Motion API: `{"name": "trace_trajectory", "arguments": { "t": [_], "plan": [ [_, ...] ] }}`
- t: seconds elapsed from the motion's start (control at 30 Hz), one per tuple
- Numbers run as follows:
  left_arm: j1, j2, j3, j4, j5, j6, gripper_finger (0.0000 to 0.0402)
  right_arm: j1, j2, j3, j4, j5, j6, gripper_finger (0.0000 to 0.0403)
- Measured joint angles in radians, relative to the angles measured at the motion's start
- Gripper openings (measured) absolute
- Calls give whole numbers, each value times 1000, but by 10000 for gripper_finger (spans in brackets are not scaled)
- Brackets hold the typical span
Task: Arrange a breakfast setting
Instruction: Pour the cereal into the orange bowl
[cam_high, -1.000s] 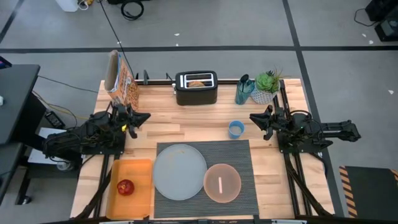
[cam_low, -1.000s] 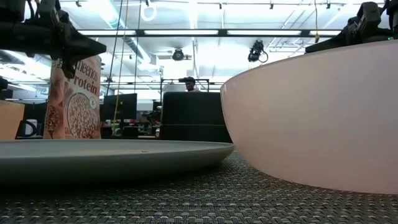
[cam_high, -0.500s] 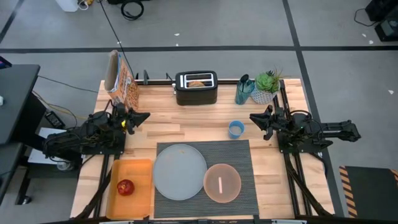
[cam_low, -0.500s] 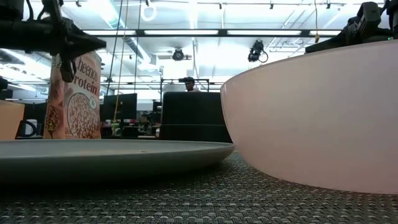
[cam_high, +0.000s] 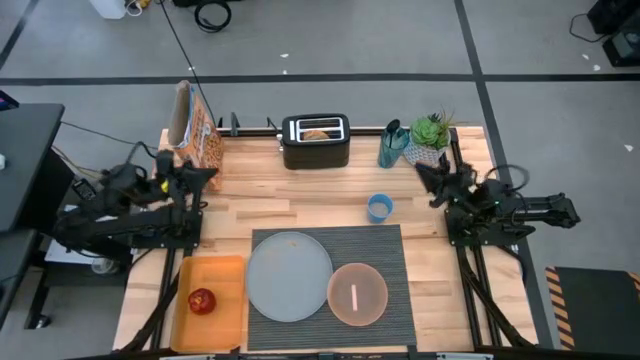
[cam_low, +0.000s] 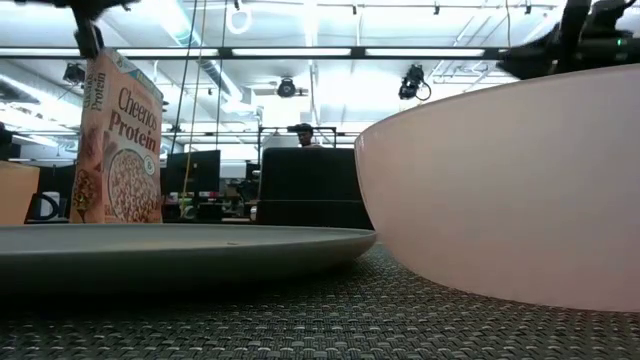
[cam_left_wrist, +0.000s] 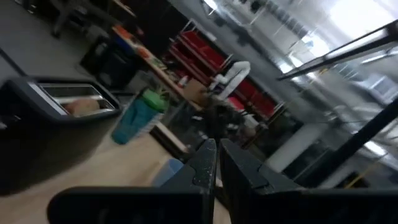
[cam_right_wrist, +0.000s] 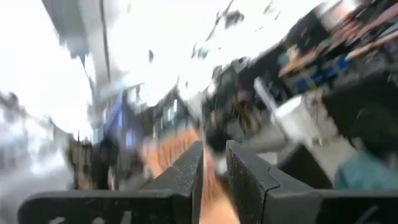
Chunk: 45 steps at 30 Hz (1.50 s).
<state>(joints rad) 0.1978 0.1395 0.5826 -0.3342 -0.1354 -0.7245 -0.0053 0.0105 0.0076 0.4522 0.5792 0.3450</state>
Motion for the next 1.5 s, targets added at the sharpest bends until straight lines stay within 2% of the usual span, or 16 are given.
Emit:
{"name": "trace_trajectory", "arguments": {
  "t": [0.13,0.23,0.37,0.43,0.53,0.77,0.9,1.07,1.27,1.4,1.5],
  "plan": [
    [0,57,126,-165,66,-30,27,-9,0,0,203,67,0,77],
    [0,88,185,-375,127,-109,27,-17,0,0,296,71,9,77],
    [0,116,198,-633,197,-269,29,-17,0,0,317,29,85,77],
    [0,131,195,-707,236,-290,36,-17,0,0,296,16,103,77],
    [0,162,195,-786,239,-290,65,-17,1,0,272,-13,109,77],
    [0,219,198,-907,172,-290,167,-17,13,0,269,-29,114,77],
    [0,253,248,-941,126,-291,201,-17,27,0,270,-25,162,77],
    [0,316,403,-976,46,-251,200,-17,61,1,269,-20,222,77],
    [0,417,689,-1151,-85,-196,179,-17,131,41,266,-4,206,77],
    [2,467,849,-1225,-232,-102,169,-17,185,70,266,3,173,77],
    [2,470,887,-1224,-344,-20,165,-18,223,76,265,13,170,77]
  ]
}}
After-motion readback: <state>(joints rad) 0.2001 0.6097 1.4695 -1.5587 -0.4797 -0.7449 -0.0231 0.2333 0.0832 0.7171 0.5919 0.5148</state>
